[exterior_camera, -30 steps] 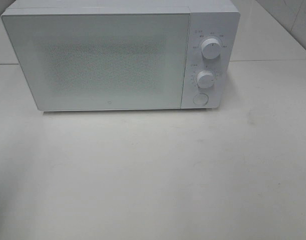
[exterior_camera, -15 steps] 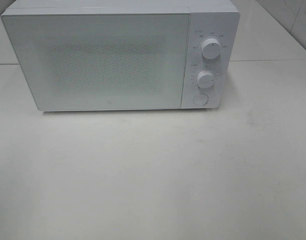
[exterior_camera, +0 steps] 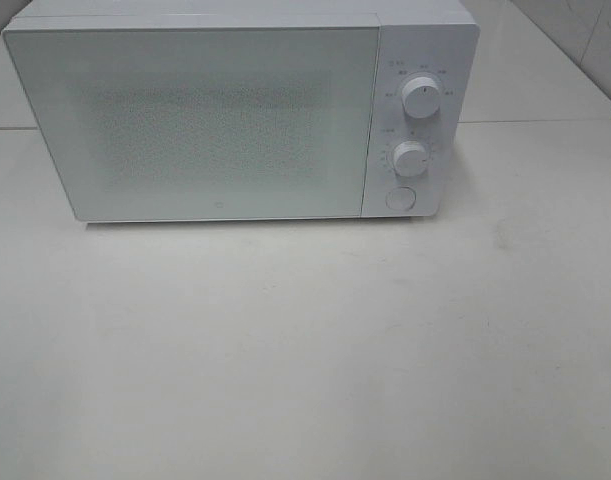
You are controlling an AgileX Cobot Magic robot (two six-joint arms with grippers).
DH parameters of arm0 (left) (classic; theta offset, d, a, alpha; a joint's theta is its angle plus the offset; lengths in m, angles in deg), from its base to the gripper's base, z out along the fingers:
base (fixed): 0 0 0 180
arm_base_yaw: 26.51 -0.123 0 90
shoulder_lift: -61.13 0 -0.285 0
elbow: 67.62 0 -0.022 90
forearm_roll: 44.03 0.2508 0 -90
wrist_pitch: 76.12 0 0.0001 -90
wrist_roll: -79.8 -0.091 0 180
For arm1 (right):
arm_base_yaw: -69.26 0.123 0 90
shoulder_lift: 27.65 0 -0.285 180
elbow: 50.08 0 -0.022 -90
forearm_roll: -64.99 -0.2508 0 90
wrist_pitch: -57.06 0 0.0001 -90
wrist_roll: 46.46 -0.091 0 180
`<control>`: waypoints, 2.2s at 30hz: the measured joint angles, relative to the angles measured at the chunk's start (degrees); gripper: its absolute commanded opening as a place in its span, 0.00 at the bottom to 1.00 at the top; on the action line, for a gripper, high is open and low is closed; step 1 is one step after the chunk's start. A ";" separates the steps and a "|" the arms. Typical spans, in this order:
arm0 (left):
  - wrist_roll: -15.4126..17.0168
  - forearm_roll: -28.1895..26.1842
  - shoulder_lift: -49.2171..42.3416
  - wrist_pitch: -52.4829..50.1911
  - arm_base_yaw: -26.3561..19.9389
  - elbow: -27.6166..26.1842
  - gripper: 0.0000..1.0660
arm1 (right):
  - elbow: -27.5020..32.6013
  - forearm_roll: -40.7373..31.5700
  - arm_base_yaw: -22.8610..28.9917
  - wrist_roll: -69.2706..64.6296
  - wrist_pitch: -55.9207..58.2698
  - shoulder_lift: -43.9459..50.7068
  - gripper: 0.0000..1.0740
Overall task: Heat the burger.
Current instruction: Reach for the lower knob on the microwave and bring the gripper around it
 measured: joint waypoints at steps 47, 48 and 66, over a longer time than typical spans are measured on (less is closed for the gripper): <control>0.00 -0.86 -0.17 0.00 0.00 0.00 0.94 | -1.78 -0.40 0.00 0.00 -2.69 -3.04 0.66; 0.00 -0.86 -0.17 0.00 0.00 0.00 0.94 | -1.78 -0.40 0.00 0.00 -4.58 -4.70 0.66; 0.00 -0.86 -0.17 0.00 0.00 0.00 0.94 | -1.78 1.09 0.00 0.00 -25.50 -23.32 0.72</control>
